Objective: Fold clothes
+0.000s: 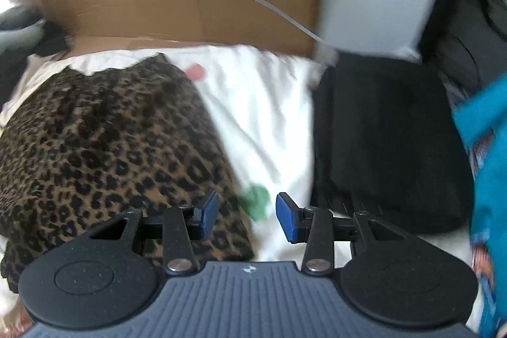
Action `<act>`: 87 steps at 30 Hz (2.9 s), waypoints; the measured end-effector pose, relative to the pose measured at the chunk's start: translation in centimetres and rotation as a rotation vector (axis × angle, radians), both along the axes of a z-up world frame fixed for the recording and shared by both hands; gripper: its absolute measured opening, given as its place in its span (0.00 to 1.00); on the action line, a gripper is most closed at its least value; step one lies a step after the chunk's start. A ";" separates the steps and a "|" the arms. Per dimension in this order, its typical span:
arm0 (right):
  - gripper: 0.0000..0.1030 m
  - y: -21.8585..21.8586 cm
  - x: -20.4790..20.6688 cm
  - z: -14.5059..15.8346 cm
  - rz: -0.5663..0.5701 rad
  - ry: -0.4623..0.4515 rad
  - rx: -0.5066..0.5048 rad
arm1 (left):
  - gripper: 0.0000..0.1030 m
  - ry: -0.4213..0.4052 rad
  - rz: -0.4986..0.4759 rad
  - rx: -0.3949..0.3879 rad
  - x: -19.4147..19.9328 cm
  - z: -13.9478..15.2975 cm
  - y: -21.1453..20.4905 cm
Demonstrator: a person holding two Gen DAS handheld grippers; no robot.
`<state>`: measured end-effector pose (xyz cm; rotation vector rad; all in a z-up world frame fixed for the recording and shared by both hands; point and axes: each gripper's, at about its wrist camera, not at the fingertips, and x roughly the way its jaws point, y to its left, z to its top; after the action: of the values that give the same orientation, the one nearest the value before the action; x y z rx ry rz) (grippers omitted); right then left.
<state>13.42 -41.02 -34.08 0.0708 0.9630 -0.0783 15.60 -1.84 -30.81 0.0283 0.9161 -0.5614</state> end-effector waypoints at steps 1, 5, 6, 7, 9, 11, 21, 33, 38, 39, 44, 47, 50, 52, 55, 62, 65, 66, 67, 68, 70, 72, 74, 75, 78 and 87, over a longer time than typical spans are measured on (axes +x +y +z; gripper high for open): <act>0.46 -0.3 -0.6 -0.5 -0.030 0.004 0.004 | 0.48 0.007 -0.015 0.000 -0.9 -0.4 -0.6; 0.46 -0.4 -2.2 -2.8 -0.051 0.038 0.039 | 0.46 0.048 -0.037 0.027 -3.4 -2.1 -2.5; 0.46 -0.4 -2.4 -3.4 -0.053 0.047 0.038 | 0.46 0.054 -0.041 0.034 -3.9 -2.4 -2.9; 0.46 -0.3 -2.5 -4.1 -0.056 0.057 0.037 | 0.46 0.060 -0.051 0.040 -4.4 -2.7 -3.3; 0.46 -0.6 -2.5 -5.4 -0.094 0.088 0.086 | 0.46 0.072 -0.085 0.044 -5.3 -3.2 -4.0; 0.46 -0.9 -2.3 -6.7 -0.131 0.120 0.145 | 0.46 0.077 -0.120 0.064 -6.1 -3.7 -4.8; 0.53 -0.7 -1.7 -7.8 -0.116 0.133 0.199 | 0.48 0.119 -0.181 0.185 -6.6 -7.2 -7.8; 0.00 -4.1 -3.1 -7.9 -0.222 0.075 0.286 | 0.02 0.136 -0.162 0.199 -6.2 -6.3 -6.7; 0.00 -4.7 -3.3 -7.9 -0.237 0.061 0.262 | 0.02 0.128 -0.150 0.163 -6.5 -5.3 -5.3; 0.00 -4.7 -3.3 -7.8 -0.231 0.056 0.269 | 0.02 0.124 -0.154 0.171 -6.5 -5.4 -5.1; 0.35 -4.0 -3.1 -7.5 -0.208 0.052 0.295 | 0.01 0.136 -0.180 0.181 -7.4 -5.6 -4.1; 0.60 -2.9 -2.7 -7.5 -0.175 0.046 0.270 | 0.02 0.131 -0.184 0.193 -8.1 -5.3 -3.8; 0.60 -1.9 -2.0 -7.8 -0.148 0.057 0.238 | 0.08 0.123 -0.158 0.150 -8.1 -4.5 -4.0; 0.60 -1.5 -1.6 -8.1 -0.143 0.064 0.233 | 0.13 0.100 -0.165 0.131 -7.8 -4.1 -5.0; 0.60 -1.1 -1.2 -8.1 -0.137 0.060 0.233 | 0.15 0.096 -0.190 0.129 -7.5 -4.6 -6.6; 0.61 -0.9 -1.1 -8.6 -0.142 0.060 0.244 | 0.47 0.050 -0.229 0.210 -7.8 -6.5 -8.7; 0.61 -0.7 -1.1 -9.1 -0.138 0.061 0.242 | 0.52 0.047 -0.231 0.239 -7.9 -7.7 -8.8; 0.61 -0.7 -1.1 -9.1 -0.132 0.058 0.239 | 0.50 0.046 -0.225 0.255 -7.9 -8.1 -8.7; 0.61 -0.6 -1.1 -9.2 -0.126 0.055 0.235 | 0.49 0.044 -0.217 0.264 -7.8 -8.4 -8.6; 0.61 -0.7 -1.1 -9.2 -0.123 0.053 0.233 | 0.47 0.044 -0.209 0.263 -7.8 -8.6 -8.4; 0.61 -0.7 -1.0 -9.2 -0.122 0.052 0.235 | 0.45 0.046 -0.191 0.255 -7.6 -8.7 -8.0; 0.61 -0.7 -0.8 -9.2 -0.123 0.051 0.236 | 0.36 0.048 -0.181 0.258 -7.5 -8.8 -7.7; 0.61 -0.7 -0.7 -9.2 -0.126 0.047 0.237 | 0.22 0.046 -0.163 0.257 -7.4 -8.5 -7.4; 0.60 -0.6 -0.6 -9.1 -0.128 0.044 0.239 | 0.11 0.053 -0.148 0.234 -7.3 -8.2 -7.0; 0.52 -0.5 -0.5 -9.1 -0.132 0.044 0.244 | 0.03 0.060 -0.086 0.128 -7.3 -6.6 -5.6; 0.04 -0.7 -0.6 -8.5 -0.127 0.014 0.258 | 0.03 0.150 -0.019 -0.021 -8.8 -5.9 -2.8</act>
<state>12.78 -41.75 -42.53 0.3696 0.9785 -0.0707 6.84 -4.62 -36.72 -0.0240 1.0569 -0.5969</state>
